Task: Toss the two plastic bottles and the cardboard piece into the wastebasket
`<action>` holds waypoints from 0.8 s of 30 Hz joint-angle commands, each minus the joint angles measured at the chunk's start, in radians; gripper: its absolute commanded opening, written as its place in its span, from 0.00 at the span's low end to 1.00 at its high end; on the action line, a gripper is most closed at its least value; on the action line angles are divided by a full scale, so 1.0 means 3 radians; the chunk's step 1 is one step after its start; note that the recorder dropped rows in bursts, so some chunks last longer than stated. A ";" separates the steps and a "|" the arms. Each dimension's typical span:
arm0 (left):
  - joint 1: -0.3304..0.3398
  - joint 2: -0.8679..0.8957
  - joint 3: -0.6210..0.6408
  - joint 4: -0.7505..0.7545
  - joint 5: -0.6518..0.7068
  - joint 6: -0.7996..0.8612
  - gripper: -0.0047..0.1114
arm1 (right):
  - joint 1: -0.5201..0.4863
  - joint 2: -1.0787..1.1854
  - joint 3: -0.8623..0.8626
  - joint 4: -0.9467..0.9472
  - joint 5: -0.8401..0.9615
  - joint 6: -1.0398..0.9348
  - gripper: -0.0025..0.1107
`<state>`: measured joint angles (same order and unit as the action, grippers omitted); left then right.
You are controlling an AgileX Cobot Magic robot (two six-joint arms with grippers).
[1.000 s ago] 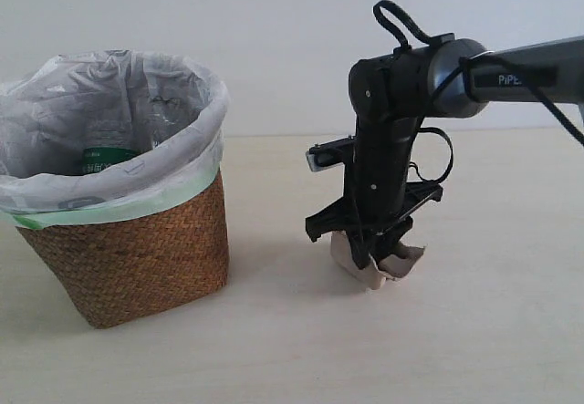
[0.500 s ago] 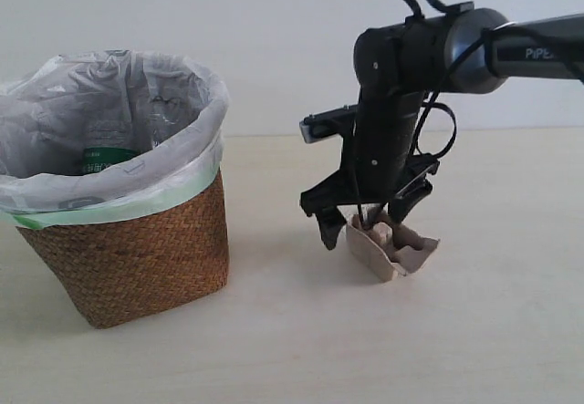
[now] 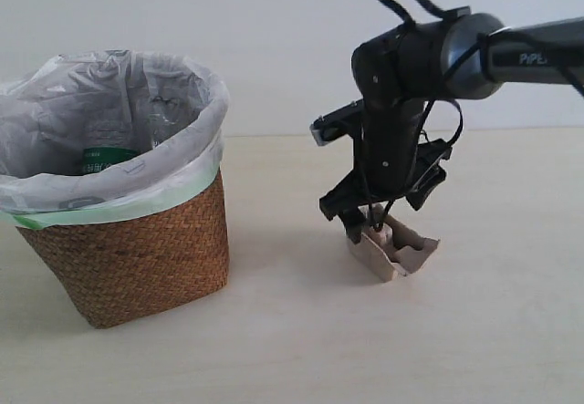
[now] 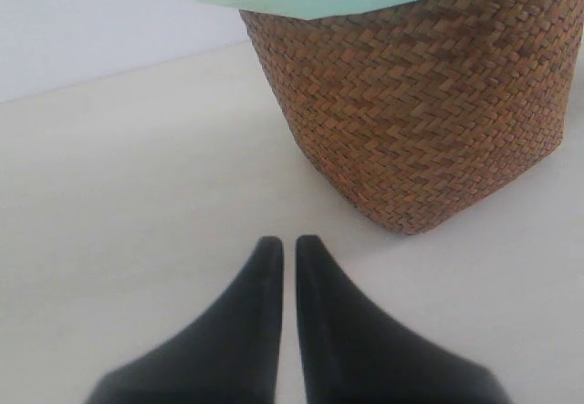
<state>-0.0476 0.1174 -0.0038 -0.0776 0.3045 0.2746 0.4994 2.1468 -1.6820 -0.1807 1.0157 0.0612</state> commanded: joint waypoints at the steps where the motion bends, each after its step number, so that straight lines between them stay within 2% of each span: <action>1: 0.0010 -0.0020 0.0013 -0.0028 -0.0043 -0.0031 0.07 | -0.0003 0.0180 0.0016 -0.0063 -0.0082 -0.0026 0.74; 3: 0.0010 -0.0020 0.0013 -0.0028 -0.0043 -0.0031 0.07 | -0.0003 0.0257 0.0016 -0.0076 -0.0133 -0.0032 0.73; 5: 0.0010 -0.0020 0.0013 -0.0028 -0.0043 -0.0031 0.07 | -0.0003 0.0296 0.0016 -0.0091 -0.0217 -0.0034 0.65; 7: 0.0010 -0.0020 0.0013 -0.0028 -0.0043 -0.0031 0.07 | -0.0003 0.0304 0.0016 -0.0115 -0.0231 -0.0034 0.49; 11: 0.0010 -0.0020 0.0013 -0.0028 -0.0043 -0.0031 0.07 | -0.0003 0.0253 0.0016 -0.0373 -0.0174 -0.0034 0.09; 12: 0.0010 -0.0020 0.0013 -0.0028 -0.0043 -0.0031 0.07 | -0.0003 0.0231 0.0016 -0.0437 -0.0149 -0.0034 0.02; 16: 0.0010 -0.0020 0.0013 -0.0028 -0.0043 -0.0031 0.07 | -0.0003 0.0012 0.0016 -0.0631 -0.0144 0.0017 0.02; 20: 0.0010 -0.0020 0.0013 -0.0028 -0.0043 -0.0031 0.07 | -0.0003 -0.0538 0.0016 -0.1009 -0.0300 0.0370 0.02; 24: 0.0010 -0.0020 0.0013 -0.0028 -0.0043 -0.0031 0.07 | -0.0003 -0.1086 0.0009 -0.2006 -0.0351 0.1181 0.02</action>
<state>-0.0476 0.1174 -0.0038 -0.0776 0.3045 0.2746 0.4994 1.8714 -1.6757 -0.6737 0.9089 0.3333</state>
